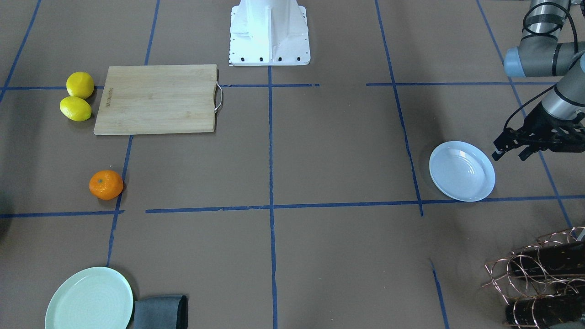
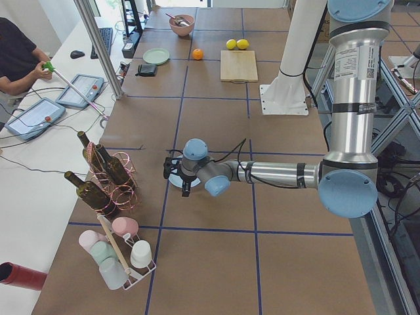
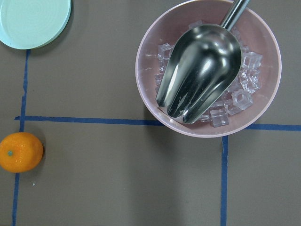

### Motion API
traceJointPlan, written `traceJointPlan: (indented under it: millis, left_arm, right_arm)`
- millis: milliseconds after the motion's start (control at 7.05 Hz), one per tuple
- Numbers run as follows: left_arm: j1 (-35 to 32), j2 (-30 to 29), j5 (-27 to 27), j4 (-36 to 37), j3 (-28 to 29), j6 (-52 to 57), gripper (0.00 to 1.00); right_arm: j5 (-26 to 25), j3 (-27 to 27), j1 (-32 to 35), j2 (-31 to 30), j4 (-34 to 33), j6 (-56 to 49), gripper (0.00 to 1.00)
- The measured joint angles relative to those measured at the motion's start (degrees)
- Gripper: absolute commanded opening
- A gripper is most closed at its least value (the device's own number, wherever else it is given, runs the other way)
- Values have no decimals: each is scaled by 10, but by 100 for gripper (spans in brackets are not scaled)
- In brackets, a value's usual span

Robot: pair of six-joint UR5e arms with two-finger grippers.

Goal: Pick orange to plate
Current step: 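Lower the left gripper to the rim of the light blue plate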

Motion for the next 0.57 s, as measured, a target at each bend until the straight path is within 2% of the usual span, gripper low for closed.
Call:
traceJointPlan:
  millis: [284,567]
  left_arm:
    - [5,-14,13,0,11,-4,68]
    - [11,-28,21,-2,30,-6,66]
  right_arm:
    - [0,0,-5,0,0,5,100]
    - [0,1,-9,3,0,10,100]
